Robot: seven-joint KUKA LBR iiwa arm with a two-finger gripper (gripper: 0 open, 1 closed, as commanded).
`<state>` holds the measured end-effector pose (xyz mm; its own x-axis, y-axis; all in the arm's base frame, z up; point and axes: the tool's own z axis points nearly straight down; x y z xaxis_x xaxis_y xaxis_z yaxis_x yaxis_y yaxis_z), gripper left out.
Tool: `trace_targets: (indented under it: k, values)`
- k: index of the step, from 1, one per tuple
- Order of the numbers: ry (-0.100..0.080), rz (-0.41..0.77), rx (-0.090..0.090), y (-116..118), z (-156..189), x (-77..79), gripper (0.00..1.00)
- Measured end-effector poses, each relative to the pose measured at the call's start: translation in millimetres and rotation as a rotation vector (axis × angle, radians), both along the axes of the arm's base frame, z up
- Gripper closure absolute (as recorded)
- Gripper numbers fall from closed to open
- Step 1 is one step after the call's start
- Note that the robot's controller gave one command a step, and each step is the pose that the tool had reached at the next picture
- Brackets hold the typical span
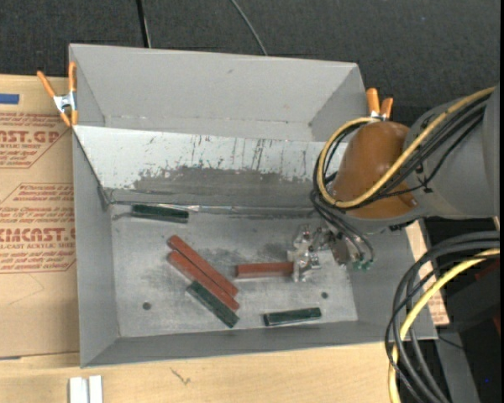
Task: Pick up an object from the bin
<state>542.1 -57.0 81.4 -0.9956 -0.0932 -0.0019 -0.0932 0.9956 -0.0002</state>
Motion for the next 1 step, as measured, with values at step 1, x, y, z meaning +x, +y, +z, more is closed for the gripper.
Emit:
trace_targets:
  k: [1]
  values:
    - [-0.009,-0.002,-0.002,-33.6,176.0,42.7,1.00]
